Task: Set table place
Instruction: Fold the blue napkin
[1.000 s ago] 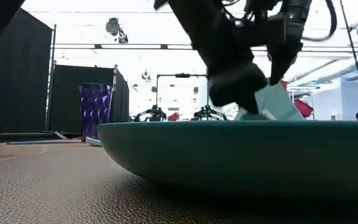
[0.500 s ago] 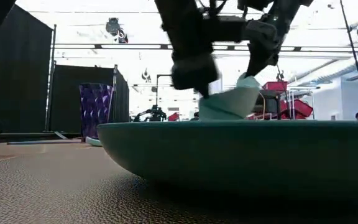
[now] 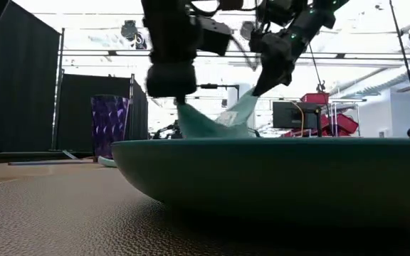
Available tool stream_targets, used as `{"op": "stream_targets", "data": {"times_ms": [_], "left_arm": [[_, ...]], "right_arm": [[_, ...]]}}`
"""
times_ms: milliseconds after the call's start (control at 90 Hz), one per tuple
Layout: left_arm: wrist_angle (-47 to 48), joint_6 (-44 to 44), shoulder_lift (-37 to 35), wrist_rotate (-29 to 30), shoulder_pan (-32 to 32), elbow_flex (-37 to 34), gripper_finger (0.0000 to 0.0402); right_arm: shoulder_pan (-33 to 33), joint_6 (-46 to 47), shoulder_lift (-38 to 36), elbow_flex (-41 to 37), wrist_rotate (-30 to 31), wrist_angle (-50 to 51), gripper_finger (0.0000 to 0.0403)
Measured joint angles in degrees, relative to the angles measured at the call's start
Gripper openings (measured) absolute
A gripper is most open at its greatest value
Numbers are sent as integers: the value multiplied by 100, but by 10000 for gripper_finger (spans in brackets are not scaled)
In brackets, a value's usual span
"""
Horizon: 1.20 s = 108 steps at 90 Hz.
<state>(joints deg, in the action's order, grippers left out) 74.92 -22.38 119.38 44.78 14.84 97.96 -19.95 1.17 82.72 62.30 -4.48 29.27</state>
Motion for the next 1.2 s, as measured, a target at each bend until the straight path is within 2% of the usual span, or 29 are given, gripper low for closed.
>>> {"op": "stream_targets", "data": {"times_ms": [189, 322, 522, 800, 1067, 1200], "left_arm": [[222, -564, -73, -257, 111, -434, 0], [102, -664, -86, -312, 142, -640, 0], [29, -738, -88, -321, 139, -723, 0], [61, -1035, -88, -370, 168, -1023, 0], [33, -1309, -86, -497, 152, -1122, 0], [-300, -1109, -86, -570, 49, -1122, 0]], "right_arm": [[-128, -146, 328, 0, -231, -490, 0], [-218, -186, 597, 22, -659, -924, 0], [-249, -328, 1297, 673, -797, -927, 0], [-258, -531, 2118, 1730, -819, -351, 0], [-312, -533, 2413, 1880, -930, -325, 1], [-312, -528, 2411, 1880, -922, -325, 20]]}}
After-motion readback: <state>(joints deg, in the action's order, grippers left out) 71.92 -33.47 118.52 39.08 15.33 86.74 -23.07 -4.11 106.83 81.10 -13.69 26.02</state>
